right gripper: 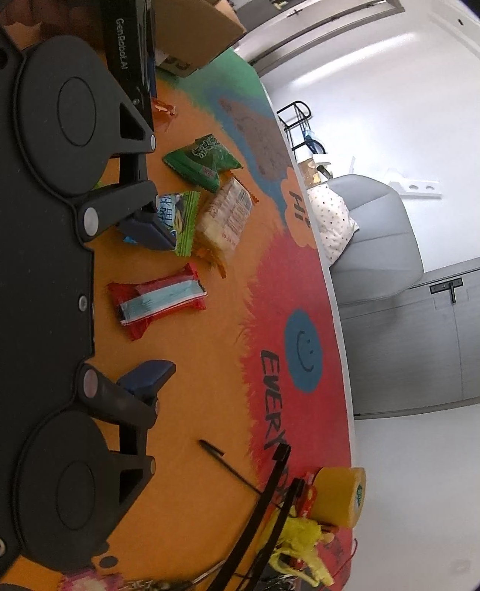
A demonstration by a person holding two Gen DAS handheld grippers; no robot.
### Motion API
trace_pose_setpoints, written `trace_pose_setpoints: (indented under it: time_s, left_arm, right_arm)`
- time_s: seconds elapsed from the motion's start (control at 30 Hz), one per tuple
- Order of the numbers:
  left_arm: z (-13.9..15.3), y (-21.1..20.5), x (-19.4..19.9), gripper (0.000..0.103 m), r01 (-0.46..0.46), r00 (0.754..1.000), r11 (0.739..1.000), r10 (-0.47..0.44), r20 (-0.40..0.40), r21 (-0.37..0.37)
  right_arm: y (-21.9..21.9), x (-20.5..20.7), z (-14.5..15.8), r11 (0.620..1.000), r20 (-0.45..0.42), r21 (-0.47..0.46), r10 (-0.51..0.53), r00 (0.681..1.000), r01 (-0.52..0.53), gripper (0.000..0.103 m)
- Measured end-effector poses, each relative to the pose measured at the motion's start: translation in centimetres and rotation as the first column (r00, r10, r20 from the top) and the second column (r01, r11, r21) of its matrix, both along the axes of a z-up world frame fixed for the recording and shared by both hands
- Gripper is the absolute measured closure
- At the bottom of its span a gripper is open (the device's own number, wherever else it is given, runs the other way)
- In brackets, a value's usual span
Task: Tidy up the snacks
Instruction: 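Grasp the orange wrapped snack with the left gripper while the right grasps the striped bar, then carry the orange snack and striped bar over the cardboard box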
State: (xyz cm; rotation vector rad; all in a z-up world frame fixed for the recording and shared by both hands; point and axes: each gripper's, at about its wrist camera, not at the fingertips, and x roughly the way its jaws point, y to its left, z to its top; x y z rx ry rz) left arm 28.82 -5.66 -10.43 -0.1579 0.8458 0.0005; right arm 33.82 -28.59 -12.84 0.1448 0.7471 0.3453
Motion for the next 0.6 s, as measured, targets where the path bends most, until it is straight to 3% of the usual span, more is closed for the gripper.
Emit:
trace_pose_setpoints:
  time_s: [0.13,0.27,0.6]
  left_arm:
    - [-0.1,-0.1,-0.1,0.081,0.015,1.000,1.000,-0.015,0.005,0.006]
    - [-0.1,-0.2,-0.5,0.083,0.021,1.000,1.000,-0.021,0.013,0.008]
    - [0.5,-0.3,-2.5,0.084,0.025,1.000,0.999,-0.025,0.004,-0.029]
  right_arm:
    - [0.8,0.1,0.0,0.999,0.014,-0.036,0.005,1.000,-0.005,0.049]
    - [0.9,0.1,0.1,0.998,0.020,-0.064,-0.009,1.000,0.011,0.084]
    - [-0.7,-3.0,0.4,1.000,-0.023,0.026,-0.005,1.000,0.005,0.085]
